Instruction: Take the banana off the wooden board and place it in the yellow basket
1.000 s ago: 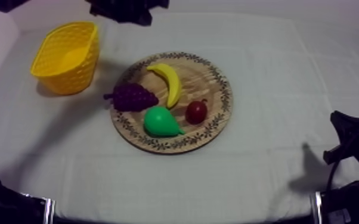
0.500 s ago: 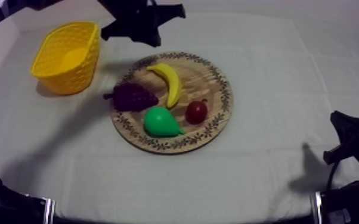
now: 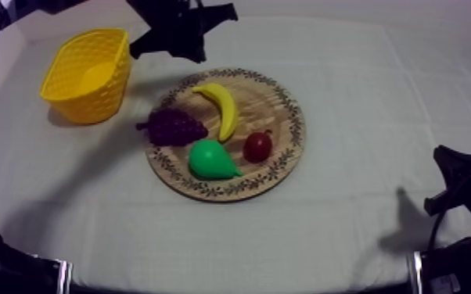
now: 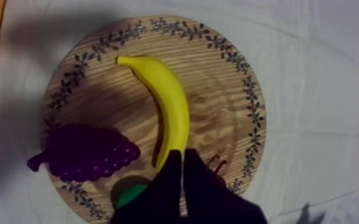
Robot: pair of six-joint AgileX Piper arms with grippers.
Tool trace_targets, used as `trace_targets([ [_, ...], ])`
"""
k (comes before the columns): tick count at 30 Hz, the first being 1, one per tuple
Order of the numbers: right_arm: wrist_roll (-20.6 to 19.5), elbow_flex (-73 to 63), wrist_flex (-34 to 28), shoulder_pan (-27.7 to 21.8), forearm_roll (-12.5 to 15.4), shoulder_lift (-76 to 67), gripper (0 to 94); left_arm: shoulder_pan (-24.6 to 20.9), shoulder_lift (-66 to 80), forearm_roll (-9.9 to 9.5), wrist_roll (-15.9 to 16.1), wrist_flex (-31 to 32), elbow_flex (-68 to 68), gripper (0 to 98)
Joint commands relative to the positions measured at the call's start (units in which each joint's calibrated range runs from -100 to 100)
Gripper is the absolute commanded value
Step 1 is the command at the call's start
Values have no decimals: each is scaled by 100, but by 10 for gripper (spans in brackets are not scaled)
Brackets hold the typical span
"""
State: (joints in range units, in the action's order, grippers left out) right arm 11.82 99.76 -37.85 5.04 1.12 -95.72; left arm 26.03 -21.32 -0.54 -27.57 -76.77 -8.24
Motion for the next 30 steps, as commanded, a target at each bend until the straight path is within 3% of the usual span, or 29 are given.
trace_targets([
  [1, -2, 2, -5, 2, -2, -3, 2, -9, 5, 27, 8, 72, 78, 0],
  [7, -5, 2, -5, 2, -2, -3, 2, -21, 25, 40, 6, 198, 177, 0],
  [11, -3, 2, -5, 2, -2, -3, 2, -45, 24, 60, 39, 218, 203, 129],
  [16, -5, 2, -5, 2, -2, -3, 2, -26, 32, 108, 148, 399, 294, 188],
  [17, -5, 2, -5, 2, -2, -3, 2, -18, 27, 128, 189, 435, 312, 242],
  [21, -5, 2, -5, 2, -2, -3, 2, 38, 30, 101, 83, 401, 364, 651],
  [23, -5, 2, -5, 2, -2, -3, 2, 43, 45, 121, 16, 438, 415, 800],
  [26, -4, 2, -5, 2, -2, -3, 2, 52, 41, 153, 13, 601, 478, 902],
  [30, -4, 2, -5, 2, -2, -3, 2, 50, -27, 160, 17, 691, 494, 943],
])
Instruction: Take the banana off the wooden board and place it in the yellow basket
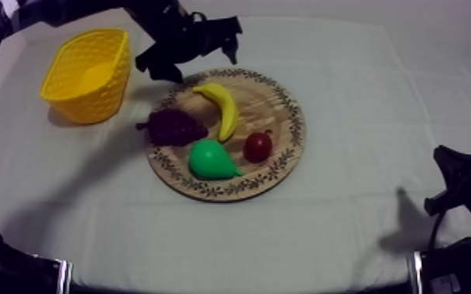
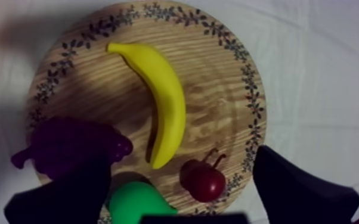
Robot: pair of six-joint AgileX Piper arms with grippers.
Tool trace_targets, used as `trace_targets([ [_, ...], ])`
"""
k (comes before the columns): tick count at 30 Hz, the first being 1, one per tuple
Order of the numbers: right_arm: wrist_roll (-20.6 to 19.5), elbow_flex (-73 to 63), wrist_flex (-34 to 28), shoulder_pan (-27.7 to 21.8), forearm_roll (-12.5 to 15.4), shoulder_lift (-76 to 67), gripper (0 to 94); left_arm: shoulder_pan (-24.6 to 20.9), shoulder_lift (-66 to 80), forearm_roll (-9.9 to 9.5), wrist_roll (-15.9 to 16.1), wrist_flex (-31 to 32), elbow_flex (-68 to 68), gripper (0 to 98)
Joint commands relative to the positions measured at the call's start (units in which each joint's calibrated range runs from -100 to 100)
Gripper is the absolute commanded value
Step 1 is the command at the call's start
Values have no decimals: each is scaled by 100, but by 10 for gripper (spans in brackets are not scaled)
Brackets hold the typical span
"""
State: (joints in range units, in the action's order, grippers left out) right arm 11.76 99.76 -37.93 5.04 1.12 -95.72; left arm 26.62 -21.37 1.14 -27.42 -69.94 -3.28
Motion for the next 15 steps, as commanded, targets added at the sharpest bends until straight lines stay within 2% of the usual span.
trace_targets([
  [1, 1, 2, 2, 2, -2, -3, 2, -16, -47, -3, 11, 19, -14, 947],
  [15, 3, 2, 2, 2, -2, -3, 2, -32, -915, 89, 47, 53, -556, 952],
])
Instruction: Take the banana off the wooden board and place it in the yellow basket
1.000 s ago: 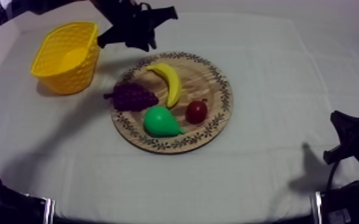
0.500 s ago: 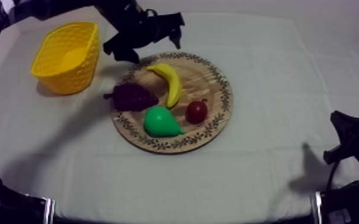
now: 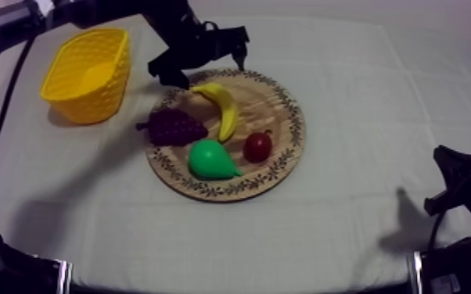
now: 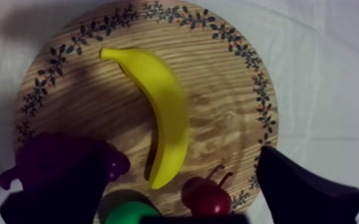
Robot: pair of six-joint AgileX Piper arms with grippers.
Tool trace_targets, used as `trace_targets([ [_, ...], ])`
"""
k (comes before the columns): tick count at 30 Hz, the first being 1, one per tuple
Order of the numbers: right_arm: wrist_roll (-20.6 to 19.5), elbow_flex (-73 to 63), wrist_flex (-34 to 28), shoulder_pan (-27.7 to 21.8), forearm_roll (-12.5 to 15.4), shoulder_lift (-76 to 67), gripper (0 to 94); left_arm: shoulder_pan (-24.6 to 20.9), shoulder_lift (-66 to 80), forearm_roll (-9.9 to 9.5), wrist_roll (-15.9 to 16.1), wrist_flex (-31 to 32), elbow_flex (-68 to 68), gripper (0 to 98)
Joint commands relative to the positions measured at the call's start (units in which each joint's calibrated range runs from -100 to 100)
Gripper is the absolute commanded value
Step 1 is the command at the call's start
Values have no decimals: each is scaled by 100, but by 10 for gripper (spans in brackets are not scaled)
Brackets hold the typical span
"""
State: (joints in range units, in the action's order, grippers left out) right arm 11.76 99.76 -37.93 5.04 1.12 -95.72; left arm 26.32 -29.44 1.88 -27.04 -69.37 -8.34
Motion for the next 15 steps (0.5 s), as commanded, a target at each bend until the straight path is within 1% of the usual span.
trace_targets([
  [1, 3, 2, 2, 4, -2, -3, 2, -6, -202, 35, 31, -4, -116, 950],
  [10, 4, 2, 2, 9, -2, -3, 2, -100, -936, 392, 158, 53, -311, 936],
  [15, 4, 2, 2, 9, -2, -3, 2, -118, -1262, 531, 191, 54, -440, 923],
])
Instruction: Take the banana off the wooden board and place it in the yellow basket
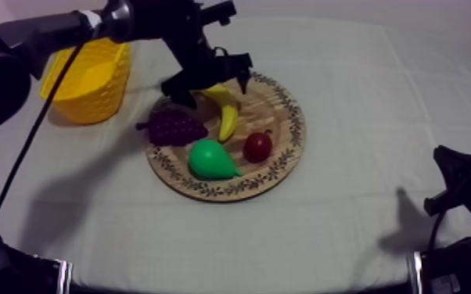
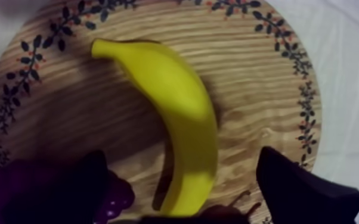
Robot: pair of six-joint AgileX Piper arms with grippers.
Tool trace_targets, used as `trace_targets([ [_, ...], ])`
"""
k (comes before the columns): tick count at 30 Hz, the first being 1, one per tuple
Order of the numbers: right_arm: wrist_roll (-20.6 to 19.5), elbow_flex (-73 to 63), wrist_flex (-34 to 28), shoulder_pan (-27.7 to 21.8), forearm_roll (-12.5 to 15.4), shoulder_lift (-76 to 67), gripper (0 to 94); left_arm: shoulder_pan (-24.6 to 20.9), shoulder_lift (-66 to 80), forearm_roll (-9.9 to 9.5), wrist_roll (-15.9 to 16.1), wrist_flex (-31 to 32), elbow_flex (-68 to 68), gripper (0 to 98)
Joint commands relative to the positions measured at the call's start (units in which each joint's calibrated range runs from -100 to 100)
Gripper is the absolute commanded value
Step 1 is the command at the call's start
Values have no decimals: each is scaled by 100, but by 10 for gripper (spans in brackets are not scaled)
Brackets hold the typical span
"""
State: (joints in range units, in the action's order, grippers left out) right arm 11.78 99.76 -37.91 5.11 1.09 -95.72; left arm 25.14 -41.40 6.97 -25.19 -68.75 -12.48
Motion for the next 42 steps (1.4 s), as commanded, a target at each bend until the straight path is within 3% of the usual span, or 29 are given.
trace_targets([
  [1, 1, 2, 1, 2, 1, -3, 2, 2, -121, 46, 17, -8, -70, 921],
  [8, -1, 2, 1, 2, 1, -3, 2, 49, -447, 121, 57, -129, -474, 898],
  [23, 1, 2, 1, 2, 1, -3, 2, 153, -935, 134, 128, -442, -1272, 736],
  [25, 1, 2, 1, 2, 1, -3, 2, 156, -953, 137, 145, -428, -1314, 674],
  [30, 1, 2, 1, 2, 1, -3, 2, 151, -968, 109, 195, -397, -1342, 382],
  [35, 1, 2, 1, 2, 1, -3, 2, 124, -959, 105, 195, -311, -1211, 340],
  [42, -2, 2, 1, -4, 1, -3, 2, 90, -964, 119, 262, -169, -1068, 180],
])
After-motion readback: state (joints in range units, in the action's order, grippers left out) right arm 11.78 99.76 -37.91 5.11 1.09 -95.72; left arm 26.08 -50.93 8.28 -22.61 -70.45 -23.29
